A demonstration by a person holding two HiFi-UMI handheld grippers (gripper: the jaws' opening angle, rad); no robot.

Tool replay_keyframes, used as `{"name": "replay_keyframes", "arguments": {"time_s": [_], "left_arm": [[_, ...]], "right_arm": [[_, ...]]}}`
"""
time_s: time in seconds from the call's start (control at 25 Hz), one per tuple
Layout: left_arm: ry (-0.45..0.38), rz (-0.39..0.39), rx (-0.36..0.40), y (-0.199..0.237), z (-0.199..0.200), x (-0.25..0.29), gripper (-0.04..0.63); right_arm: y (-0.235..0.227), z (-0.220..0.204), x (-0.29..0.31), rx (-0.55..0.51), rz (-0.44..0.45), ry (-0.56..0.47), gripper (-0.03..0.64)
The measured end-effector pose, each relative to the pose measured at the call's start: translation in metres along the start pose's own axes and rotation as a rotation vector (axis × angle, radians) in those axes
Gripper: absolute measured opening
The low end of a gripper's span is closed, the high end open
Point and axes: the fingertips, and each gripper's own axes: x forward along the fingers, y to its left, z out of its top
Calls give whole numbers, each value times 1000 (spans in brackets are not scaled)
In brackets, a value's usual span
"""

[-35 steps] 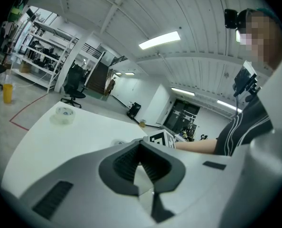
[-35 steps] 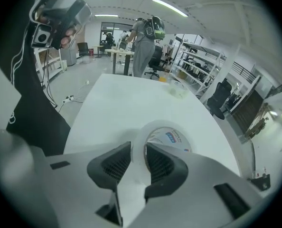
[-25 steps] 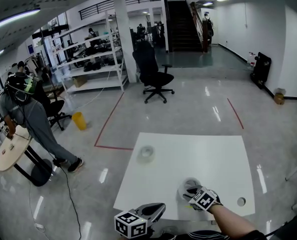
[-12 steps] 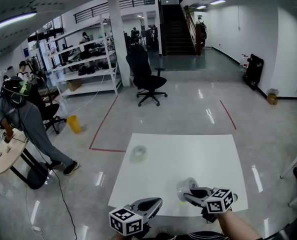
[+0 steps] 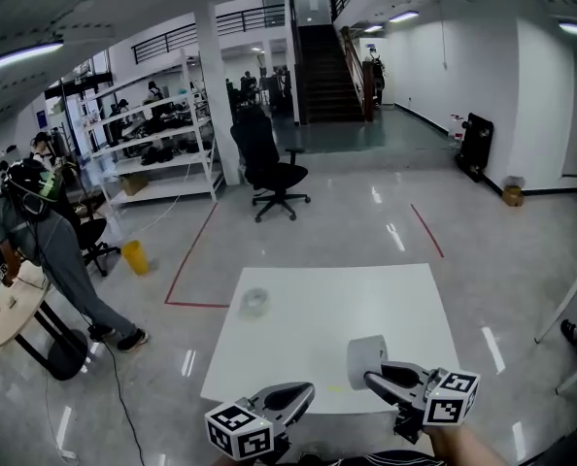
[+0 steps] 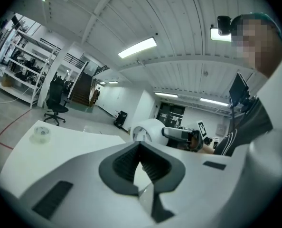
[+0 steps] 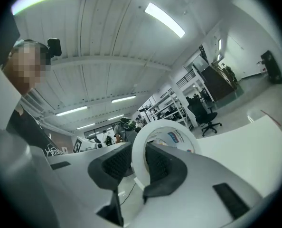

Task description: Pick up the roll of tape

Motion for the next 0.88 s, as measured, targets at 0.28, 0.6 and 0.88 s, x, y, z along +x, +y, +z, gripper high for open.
{"name": "replay_keyframes", "arguments": {"time_s": [0.28, 0.6, 0.88], "left_arm": [[-24, -44, 5, -29, 3, -1, 3], [-33, -58, 13, -48, 1, 0, 3], [-26, -73, 22, -57, -3, 2, 3]], "right_arm": [[10, 3, -26, -36, -40, -25, 93], [18, 2, -44, -52, -57, -31, 92], [20, -2, -49, -60, -67, -31, 92]]}}
